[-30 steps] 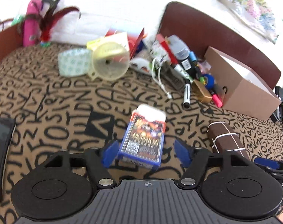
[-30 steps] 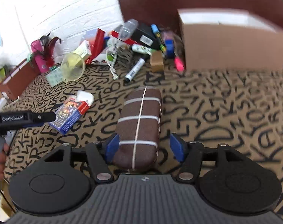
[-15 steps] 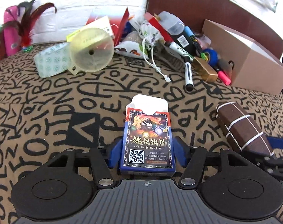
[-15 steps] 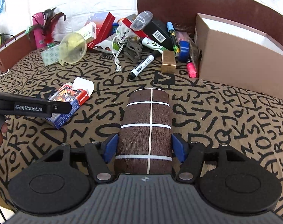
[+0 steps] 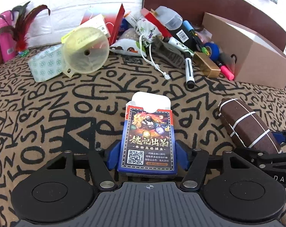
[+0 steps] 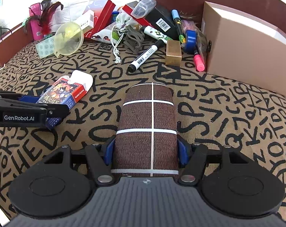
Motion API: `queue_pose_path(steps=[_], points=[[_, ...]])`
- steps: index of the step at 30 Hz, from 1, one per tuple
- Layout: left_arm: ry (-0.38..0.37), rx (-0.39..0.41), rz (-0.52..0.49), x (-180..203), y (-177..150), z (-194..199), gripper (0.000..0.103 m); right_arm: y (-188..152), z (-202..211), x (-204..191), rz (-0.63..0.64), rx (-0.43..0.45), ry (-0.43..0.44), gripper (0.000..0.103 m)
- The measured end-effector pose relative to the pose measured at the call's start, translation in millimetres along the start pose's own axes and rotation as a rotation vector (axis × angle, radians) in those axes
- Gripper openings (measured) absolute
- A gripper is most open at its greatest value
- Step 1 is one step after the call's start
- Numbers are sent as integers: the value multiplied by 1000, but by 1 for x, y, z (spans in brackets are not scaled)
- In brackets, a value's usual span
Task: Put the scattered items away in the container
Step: 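Grasp the playing-card box with the left tool while the right tool grasps the brown striped pouch, then carry the card box and brown pouch into the cardboard box and open both tools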
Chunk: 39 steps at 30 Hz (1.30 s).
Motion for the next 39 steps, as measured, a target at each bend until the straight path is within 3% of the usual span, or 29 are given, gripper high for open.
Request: queue_pose_path(steps=[2,6,8,11,15,23,28,32,39], points=[[9,-2,-24,3,0,0,61,0,-1,-1,6,2,-2,68],[3,-7,-42,5,3,-2,63,-1,-2,1,8,8,13,67],[4,-8,-53,7,4,-4,70,1,-3,3,-4,4,24,67],[19,-7,-79,12,5,-6,61,2,-5,2,4,7,22,66],[-34,0,-45,14,4,1,60,1,-1,6,-42,17,47,66],[-116,67,-2,29,12,28,60,-3,20,30,-228,3,194,66],[-174,155,-34,46,43,48,60,4,43,40,-255,52,227,66],[-230,231,-38,60,85,58,60,30,67,54,-234,131,229,66],[-324,333,-78,106,174,58,60,91,108,94,-191,304,133,66]])
Point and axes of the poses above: each gripper's, at about its wrist camera, not at the fingertips, and z roughly against the way its jaws point, x to its right, y to its top, the point moved 2 cm from there along -z, roughly the way its jaws point, and after that the axes turned 11 degrees about -z, right-handed, at the moved point
